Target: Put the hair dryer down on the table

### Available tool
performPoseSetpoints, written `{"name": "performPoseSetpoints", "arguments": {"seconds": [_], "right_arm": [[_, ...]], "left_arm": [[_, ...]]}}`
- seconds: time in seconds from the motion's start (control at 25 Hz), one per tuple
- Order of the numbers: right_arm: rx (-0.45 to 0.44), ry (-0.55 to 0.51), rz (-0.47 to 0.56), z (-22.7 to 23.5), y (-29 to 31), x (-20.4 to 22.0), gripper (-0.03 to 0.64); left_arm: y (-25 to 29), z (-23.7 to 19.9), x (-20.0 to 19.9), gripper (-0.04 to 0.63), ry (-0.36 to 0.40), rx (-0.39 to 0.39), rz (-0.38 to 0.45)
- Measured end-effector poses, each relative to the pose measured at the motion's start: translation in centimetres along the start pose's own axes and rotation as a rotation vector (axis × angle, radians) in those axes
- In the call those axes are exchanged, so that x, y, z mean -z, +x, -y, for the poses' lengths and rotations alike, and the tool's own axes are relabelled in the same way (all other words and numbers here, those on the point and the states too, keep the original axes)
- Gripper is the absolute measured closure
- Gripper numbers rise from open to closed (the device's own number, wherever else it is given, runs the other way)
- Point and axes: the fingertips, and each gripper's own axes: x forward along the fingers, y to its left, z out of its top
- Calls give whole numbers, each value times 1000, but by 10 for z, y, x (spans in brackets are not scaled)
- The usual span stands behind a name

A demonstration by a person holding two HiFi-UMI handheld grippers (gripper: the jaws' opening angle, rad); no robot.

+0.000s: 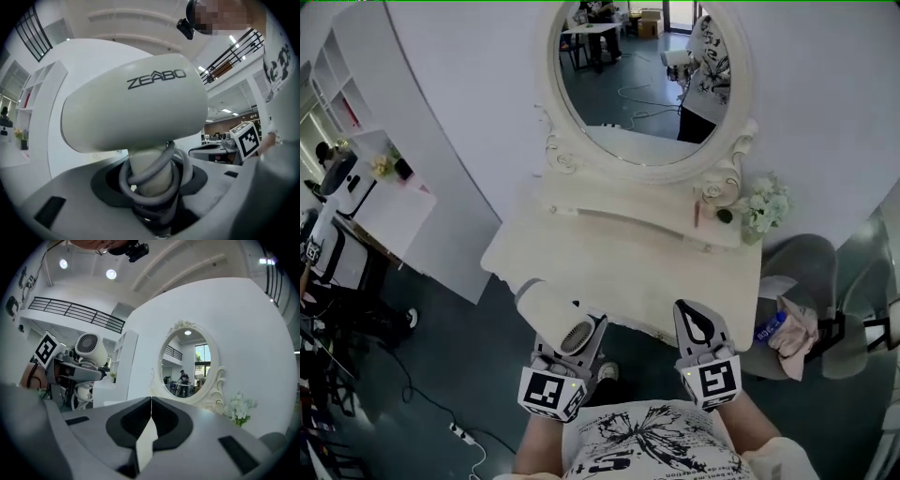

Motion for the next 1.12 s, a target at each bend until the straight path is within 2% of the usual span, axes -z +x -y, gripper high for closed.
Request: {"name": "performPoseSetpoints", "arguments": {"seconds": [0.16, 0.32, 0.52, 0.68, 0.92, 1.12], "right_arm": [[123, 59, -50, 7, 52, -1, 600], [218, 83, -79, 14, 98, 1, 600], [286, 111, -138, 22, 131, 14, 600], [283, 124, -188, 18, 143, 41, 600], [249, 185, -240, 27, 162, 77, 600], [203, 217, -282, 32, 183, 108, 600]], "left_arm": [[39, -57, -2, 364, 9, 109, -26], [78, -102, 9, 364, 29, 191, -90], [119, -123, 33, 364, 15, 297, -174], [143, -126, 67, 364, -3, 343, -245], [177, -119, 129, 364, 16, 410, -395], [204, -121, 184, 364, 36, 425, -518]]}}
